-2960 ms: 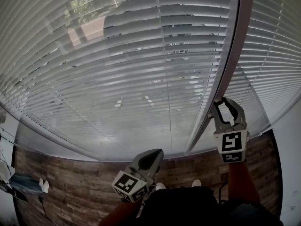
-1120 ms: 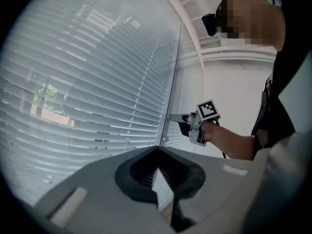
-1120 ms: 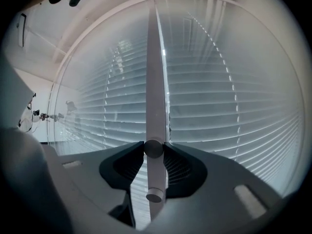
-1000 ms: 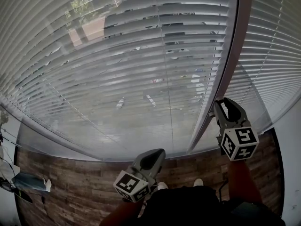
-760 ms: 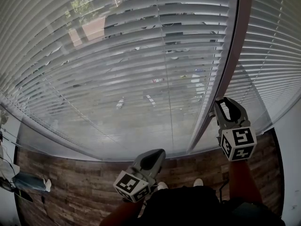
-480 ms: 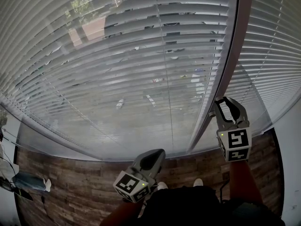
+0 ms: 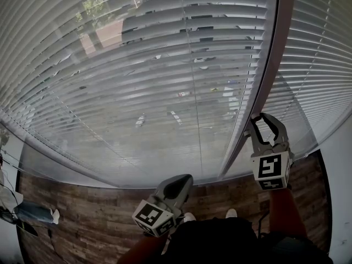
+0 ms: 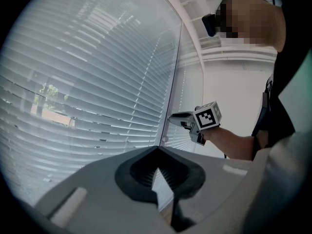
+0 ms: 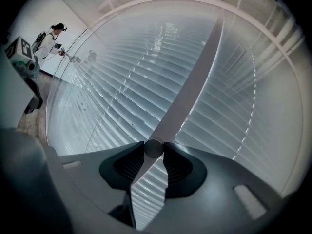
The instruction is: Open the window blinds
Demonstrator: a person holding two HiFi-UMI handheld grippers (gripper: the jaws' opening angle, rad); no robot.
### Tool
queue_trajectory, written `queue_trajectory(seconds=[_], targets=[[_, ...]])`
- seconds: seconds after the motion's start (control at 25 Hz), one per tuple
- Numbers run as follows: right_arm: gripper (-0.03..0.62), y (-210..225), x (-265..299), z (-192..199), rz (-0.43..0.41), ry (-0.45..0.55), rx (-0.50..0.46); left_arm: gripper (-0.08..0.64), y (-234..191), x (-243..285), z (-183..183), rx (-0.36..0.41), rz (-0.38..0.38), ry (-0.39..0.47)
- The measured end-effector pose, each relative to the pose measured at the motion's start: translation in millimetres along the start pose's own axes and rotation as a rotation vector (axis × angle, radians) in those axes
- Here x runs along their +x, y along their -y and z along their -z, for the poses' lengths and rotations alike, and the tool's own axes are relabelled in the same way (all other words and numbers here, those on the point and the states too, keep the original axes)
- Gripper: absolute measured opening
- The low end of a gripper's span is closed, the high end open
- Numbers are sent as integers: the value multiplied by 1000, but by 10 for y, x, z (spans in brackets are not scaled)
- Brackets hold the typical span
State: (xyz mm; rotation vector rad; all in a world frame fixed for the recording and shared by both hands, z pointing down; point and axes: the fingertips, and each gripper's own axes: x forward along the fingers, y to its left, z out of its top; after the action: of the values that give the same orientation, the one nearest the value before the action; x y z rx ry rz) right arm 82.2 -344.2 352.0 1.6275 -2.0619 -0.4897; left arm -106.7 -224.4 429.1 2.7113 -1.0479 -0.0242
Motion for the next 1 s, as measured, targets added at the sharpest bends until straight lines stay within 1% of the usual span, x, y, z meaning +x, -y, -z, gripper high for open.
queue_trajectory(seconds=[0.24,0.4,0.52,0.6,0.64,0.68,0.76,0.88,1.0], targets=[[146,-34,-4,17,33,-33,-175,0,-8,17,13,4,1,0],[146,-58,-5,38,50,-42,-244,0,-5,19,27,1,4,-9],[146,-71,3,64,67,-50,-301,0,-7,34,38,4,11,2],[146,-76,-14,41,69,-50,-308,0,3,15,15,2,11,3],[147,-75,-26,24,63,-45,-286,0,9,5,3,2,10,1],[151,-65,-36,6,54,-36,-244,0,16,2,-8,2,9,-1],[164,-23,-52,-26,26,1,-104,0,22,20,-20,1,10,1],[203,42,-66,-49,-30,80,200,0,22,58,-17,-9,16,10],[206,59,-50,14,-95,116,496,0,-9,69,74,-6,13,3]])
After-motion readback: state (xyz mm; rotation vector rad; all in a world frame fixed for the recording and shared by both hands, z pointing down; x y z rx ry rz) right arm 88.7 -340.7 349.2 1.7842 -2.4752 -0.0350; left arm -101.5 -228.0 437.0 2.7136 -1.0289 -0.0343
